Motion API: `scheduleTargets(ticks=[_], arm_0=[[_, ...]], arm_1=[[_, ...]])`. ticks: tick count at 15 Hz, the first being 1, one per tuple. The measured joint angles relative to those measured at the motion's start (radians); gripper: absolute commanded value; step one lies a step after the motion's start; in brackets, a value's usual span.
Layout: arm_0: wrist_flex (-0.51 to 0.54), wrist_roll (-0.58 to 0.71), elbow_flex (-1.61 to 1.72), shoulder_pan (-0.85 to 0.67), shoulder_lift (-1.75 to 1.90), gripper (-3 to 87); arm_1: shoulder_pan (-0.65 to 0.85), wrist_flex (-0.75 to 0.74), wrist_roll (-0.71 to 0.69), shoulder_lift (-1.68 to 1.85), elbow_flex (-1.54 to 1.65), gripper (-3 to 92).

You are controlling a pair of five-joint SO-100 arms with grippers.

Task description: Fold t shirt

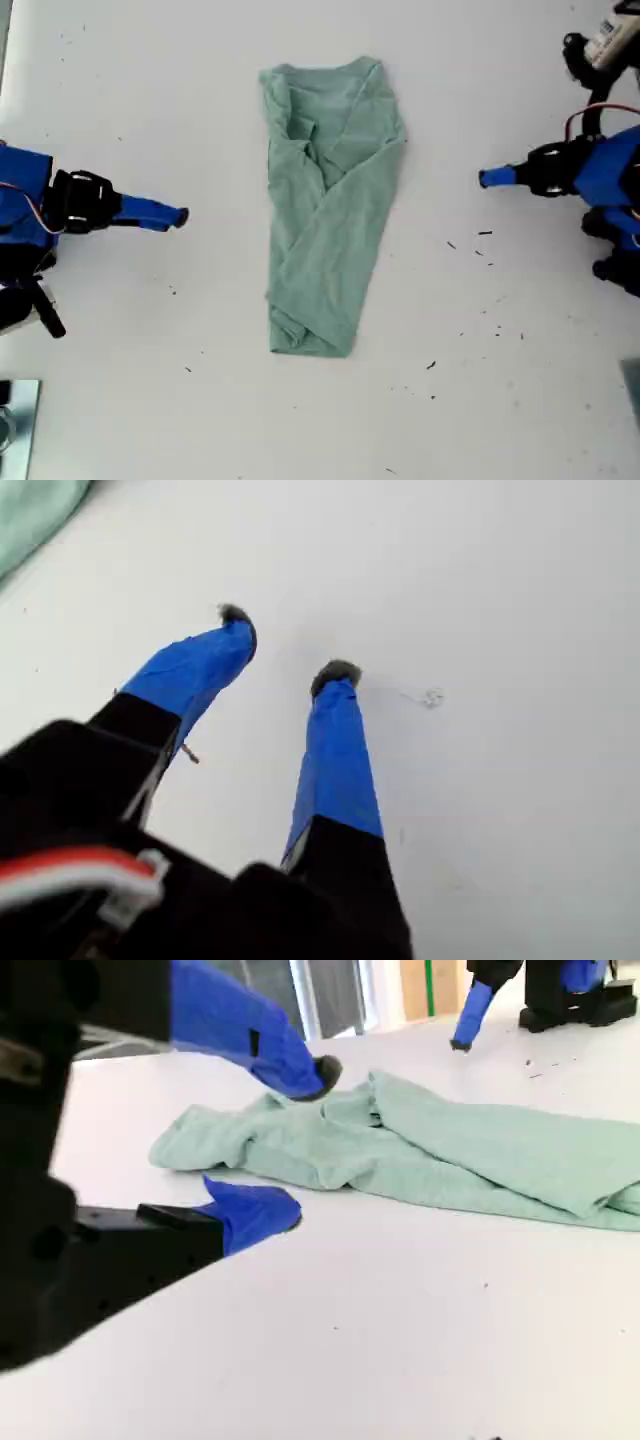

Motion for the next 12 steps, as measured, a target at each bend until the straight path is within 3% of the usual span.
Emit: scheduleTargets(ticks=[3,4,6,7,8,9,11,12], arm_0=[[0.000,0.000,0.000,0.124,0.000,10.8],[0.000,0.000,0.000,0.081,0.000,2.5],[0.000,-0.017,0.000,-0.075,0.000,0.3],[0.002,-0.060,-0.009,-0.092,0.000,5.2],[0.008,-0.167,-0.011,-0.101,0.000,-0.1],[0.011,-0.216,-0.011,-0.140,0.000,-0.1],[0.011,-0.107,-0.006,-0.149,0.002,-0.1],[0.011,-0.121,-0.006,-0.147,0.002,-0.1]], arm_1=[[-0.117,0.000,0.080,0.000,0.000,13.7],[-0.100,0.000,0.087,0.000,0.002,13.3],[-0.103,0.000,0.331,0.003,0.002,13.7],[-0.098,0.000,0.485,0.003,0.002,9.2],[-0.103,0.000,0.637,0.003,0.002,5.5],[-0.075,0.000,0.699,0.003,0.002,2.1],[-0.064,0.029,0.588,0.008,-0.003,2.2],[-0.129,0.043,0.583,0.008,-0.005,2.2]])
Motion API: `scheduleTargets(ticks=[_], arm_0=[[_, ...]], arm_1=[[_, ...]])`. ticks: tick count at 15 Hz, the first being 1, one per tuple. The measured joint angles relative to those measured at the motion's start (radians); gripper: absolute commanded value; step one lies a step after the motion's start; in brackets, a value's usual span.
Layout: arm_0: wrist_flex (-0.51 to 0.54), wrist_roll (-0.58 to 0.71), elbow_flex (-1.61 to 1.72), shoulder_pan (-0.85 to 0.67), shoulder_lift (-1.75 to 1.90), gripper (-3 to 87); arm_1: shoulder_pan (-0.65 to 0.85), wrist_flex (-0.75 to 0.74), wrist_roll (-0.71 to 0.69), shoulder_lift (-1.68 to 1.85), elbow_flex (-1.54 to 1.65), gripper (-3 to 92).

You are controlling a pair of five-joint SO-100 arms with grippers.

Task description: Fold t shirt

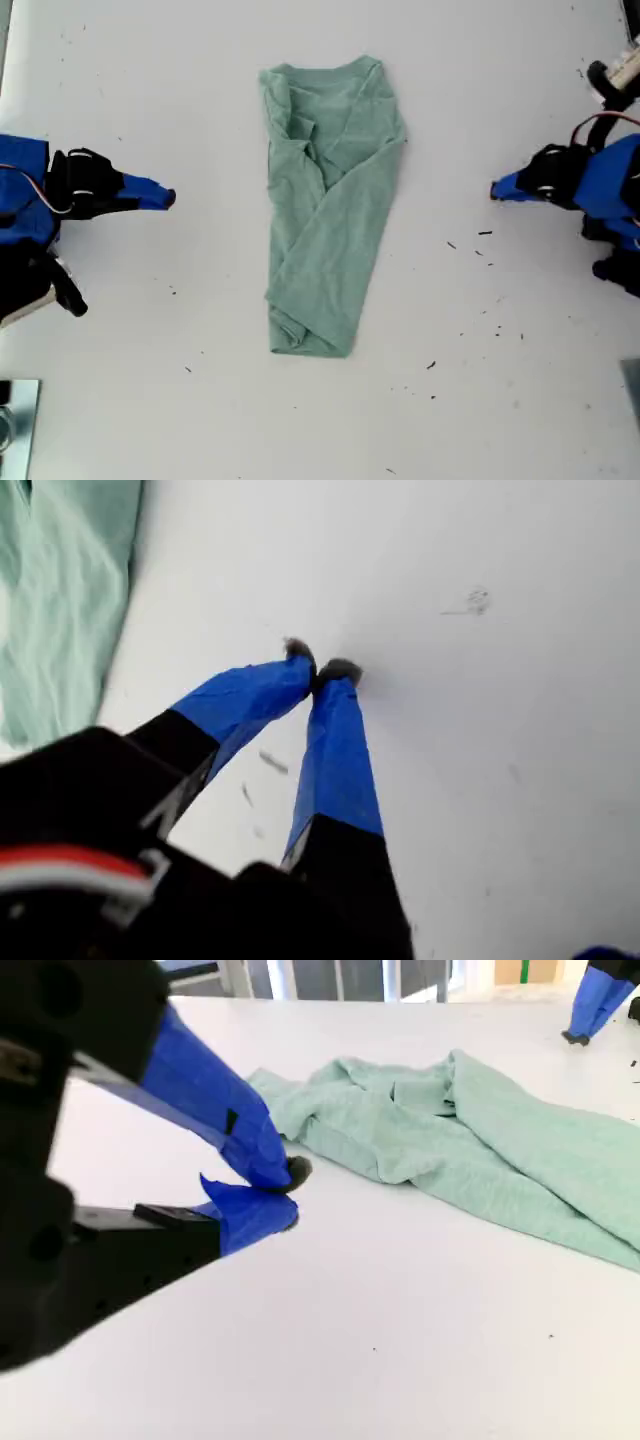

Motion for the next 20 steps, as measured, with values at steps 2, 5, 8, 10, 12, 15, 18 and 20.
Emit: scheduleTargets(ticks=[2,5,8,10,12,15,18,20], arm_0=[[0.000,-0.049,-0.057,0.061,-0.009,-0.1],[0.009,-0.133,-0.356,0.196,-0.339,-0.2],[0.149,-0.164,-0.979,0.354,-1.002,-0.2],[0.282,-0.164,-1.385,0.417,-1.328,-0.2],[0.305,-0.123,-1.578,0.446,-1.485,24.2],[0.347,-0.067,-1.704,0.469,-1.632,30.0],[0.324,-0.017,-1.721,0.474,-1.741,31.0],[0.264,0.023,-1.721,0.468,-1.858,31.6]], arm_1=[[-0.152,0.005,0.054,-0.006,-0.052,2.2],[-0.359,0.005,0.097,-0.322,-0.390,2.2],[-0.497,0.092,0.067,-1.031,-1.057,2.2],[-0.568,0.238,0.044,-1.425,-1.537,2.2],[-0.594,0.276,0.029,-1.595,-1.787,24.5],[-0.614,0.250,-0.011,-1.624,-1.850,34.4],[-0.618,0.249,-0.011,-1.698,-1.853,35.6],[-0.620,0.233,-0.011,-1.822,-1.853,35.5]])
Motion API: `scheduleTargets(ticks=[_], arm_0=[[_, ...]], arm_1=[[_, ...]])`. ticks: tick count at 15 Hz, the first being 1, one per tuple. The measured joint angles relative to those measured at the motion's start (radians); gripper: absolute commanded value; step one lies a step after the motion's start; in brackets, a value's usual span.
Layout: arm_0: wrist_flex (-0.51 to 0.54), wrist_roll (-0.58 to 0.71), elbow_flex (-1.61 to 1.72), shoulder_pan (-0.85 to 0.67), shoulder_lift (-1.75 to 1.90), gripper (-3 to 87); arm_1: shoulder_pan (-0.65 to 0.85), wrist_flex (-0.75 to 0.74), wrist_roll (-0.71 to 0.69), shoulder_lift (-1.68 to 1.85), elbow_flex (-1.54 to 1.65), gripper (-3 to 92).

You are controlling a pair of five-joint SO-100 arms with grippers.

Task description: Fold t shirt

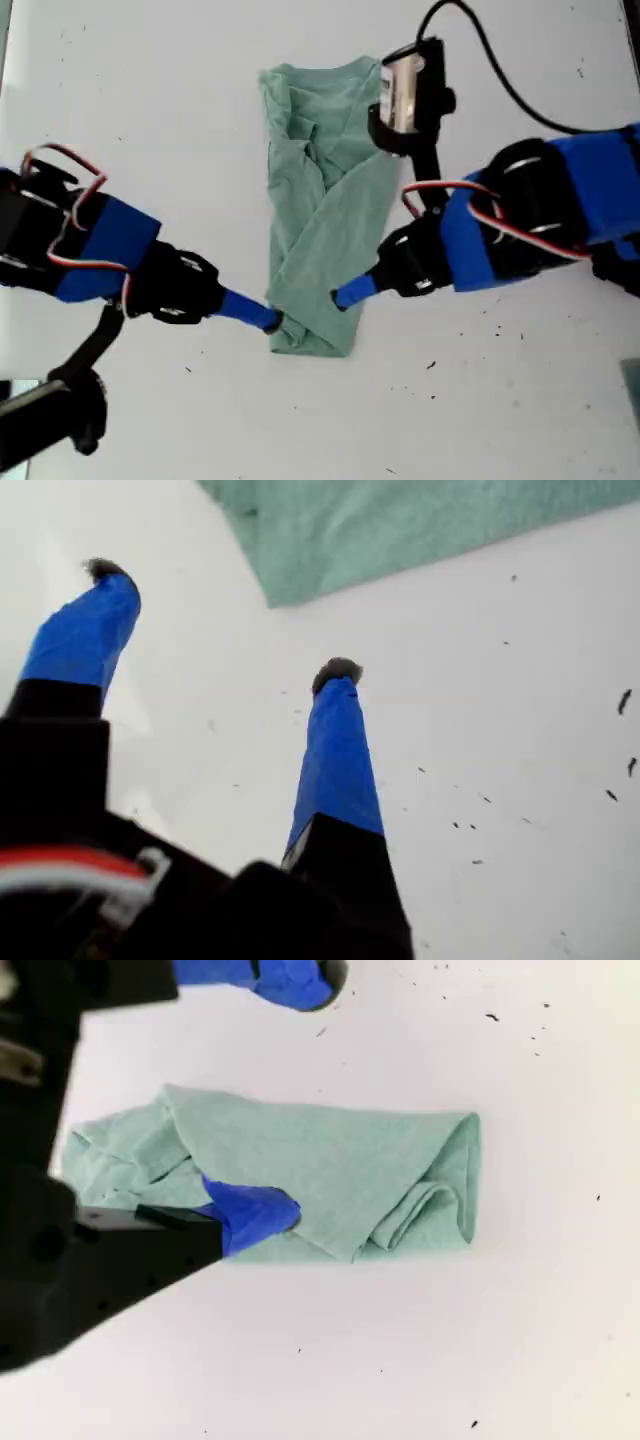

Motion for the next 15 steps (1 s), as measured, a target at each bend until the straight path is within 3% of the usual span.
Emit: scheduleTargets(ticks=[9,12,13,14,15], arm_0=[[-0.296,0.012,-0.098,-0.005,-0.558,27.2],[-0.305,0.012,-0.184,-0.005,-0.652,-0.1],[-0.318,0.017,-0.206,-0.005,-0.669,-0.1],[-0.319,0.025,-0.242,-0.006,-0.695,-0.1],[-0.321,0.034,-0.268,-0.008,-0.716,-0.1]], arm_1=[[-0.077,-0.201,-0.028,-0.506,-0.118,31.4],[-0.081,-0.210,-0.028,-0.580,-0.153,23.3],[-0.081,-0.212,-0.028,-0.601,-0.161,16.0],[-0.081,-0.212,-0.031,-0.615,-0.166,1.2],[-0.083,-0.232,-0.037,-0.623,-0.176,1.2]])
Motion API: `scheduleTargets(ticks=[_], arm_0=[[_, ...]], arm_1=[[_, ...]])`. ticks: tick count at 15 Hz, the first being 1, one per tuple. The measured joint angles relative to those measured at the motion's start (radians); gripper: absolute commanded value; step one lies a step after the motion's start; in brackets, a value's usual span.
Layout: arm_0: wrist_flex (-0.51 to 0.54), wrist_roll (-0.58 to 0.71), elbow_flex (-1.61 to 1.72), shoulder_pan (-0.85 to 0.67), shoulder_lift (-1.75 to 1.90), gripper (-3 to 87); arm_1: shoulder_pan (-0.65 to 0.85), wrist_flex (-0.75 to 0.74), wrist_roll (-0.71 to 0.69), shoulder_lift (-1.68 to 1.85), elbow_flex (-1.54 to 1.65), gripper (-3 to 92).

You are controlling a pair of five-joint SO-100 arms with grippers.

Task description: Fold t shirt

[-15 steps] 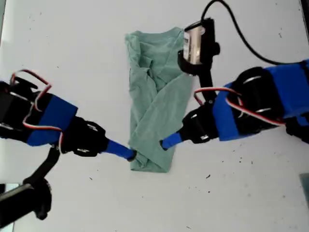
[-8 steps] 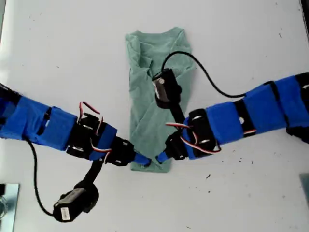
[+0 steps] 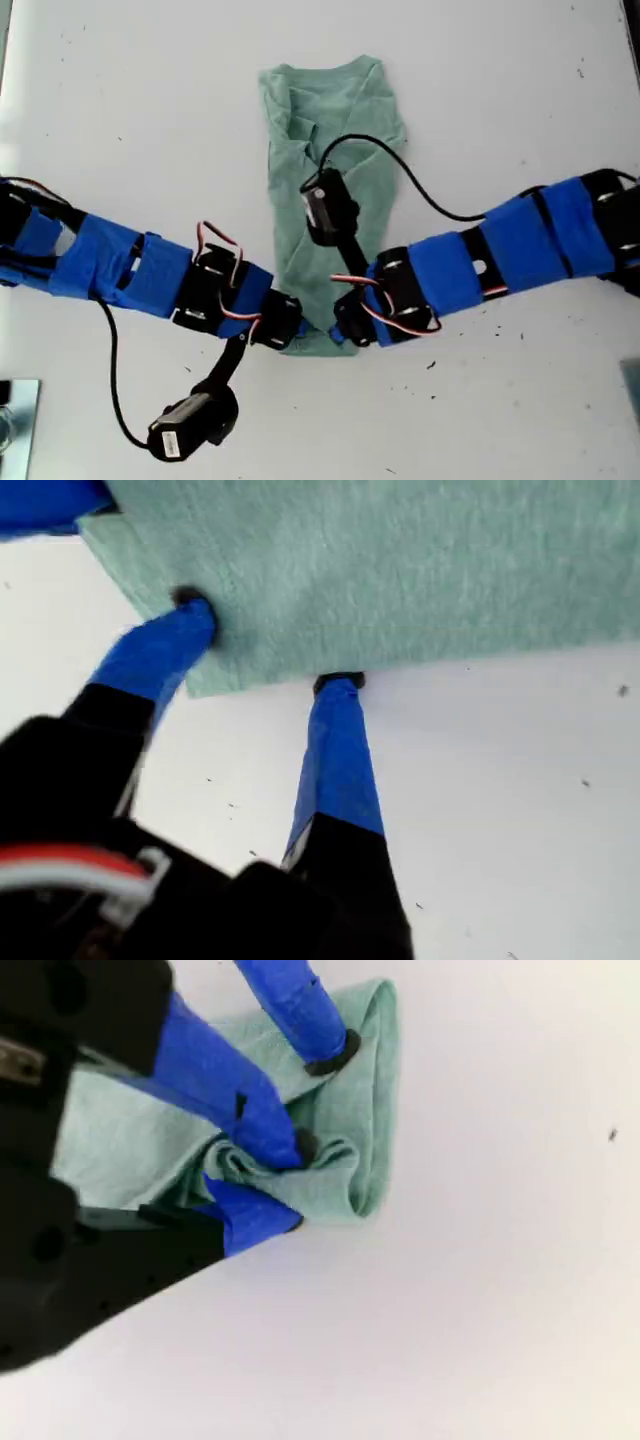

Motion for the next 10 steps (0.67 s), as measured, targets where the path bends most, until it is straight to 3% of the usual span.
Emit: scheduleTargets(ticks=[6,10], arm_0=[[0.078,0.080,-0.178,-0.009,-0.021,-0.1],[0.091,0.115,-0.179,0.080,0.216,-0.1]], arm_1=[[-0.034,0.029,-0.063,0.112,-0.005,1.2],[-0.160,0.092,-0.087,0.416,-0.008,1.2]])
